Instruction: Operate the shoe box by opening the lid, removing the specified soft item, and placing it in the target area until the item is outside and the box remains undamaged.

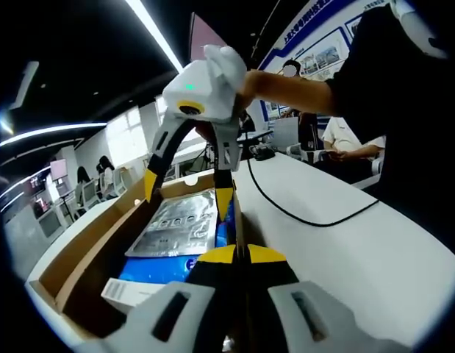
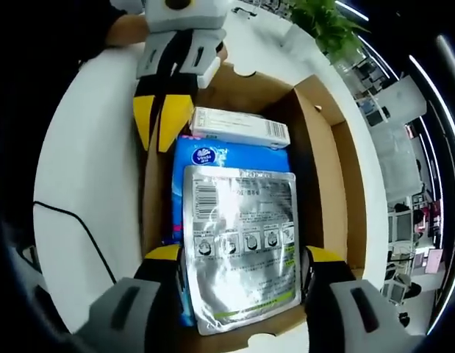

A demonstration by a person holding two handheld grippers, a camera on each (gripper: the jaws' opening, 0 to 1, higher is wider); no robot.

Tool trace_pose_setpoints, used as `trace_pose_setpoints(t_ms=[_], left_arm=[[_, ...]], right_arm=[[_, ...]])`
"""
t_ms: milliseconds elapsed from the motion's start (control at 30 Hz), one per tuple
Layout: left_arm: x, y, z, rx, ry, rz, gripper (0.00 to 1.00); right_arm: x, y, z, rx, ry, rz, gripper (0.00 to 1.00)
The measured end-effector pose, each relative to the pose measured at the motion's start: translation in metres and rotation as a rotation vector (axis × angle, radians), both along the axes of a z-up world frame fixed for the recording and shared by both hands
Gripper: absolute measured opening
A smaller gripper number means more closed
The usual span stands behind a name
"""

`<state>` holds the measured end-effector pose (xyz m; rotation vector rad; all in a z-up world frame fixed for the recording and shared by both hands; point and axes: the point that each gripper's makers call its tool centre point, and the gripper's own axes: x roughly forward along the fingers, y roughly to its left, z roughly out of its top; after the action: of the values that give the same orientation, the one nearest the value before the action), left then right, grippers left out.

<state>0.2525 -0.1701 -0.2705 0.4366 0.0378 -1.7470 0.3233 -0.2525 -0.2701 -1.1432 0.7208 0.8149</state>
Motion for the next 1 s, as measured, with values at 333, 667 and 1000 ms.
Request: trace_pose_setpoints(t_ms=[333,667,1000], left_arm=[[0.002,-0.001,-0.001,0.0,0.001,-0.002,0.03],[0.003,-0.001,-0.002,0.0,0.001,-0.002,0.03],[0.003,-0.001,-0.001,0.0,0.003,-0.004,0.03]], right_arm=[[0.001,-0.003,0.001,0.046,-0.077,-0.037,0.66],[0.005,-0.005,0.006,0.029,-0.136,-0.038,0.67],[0.002,-0.007,0.018,0.017,-0.226,-0.078,0.68]])
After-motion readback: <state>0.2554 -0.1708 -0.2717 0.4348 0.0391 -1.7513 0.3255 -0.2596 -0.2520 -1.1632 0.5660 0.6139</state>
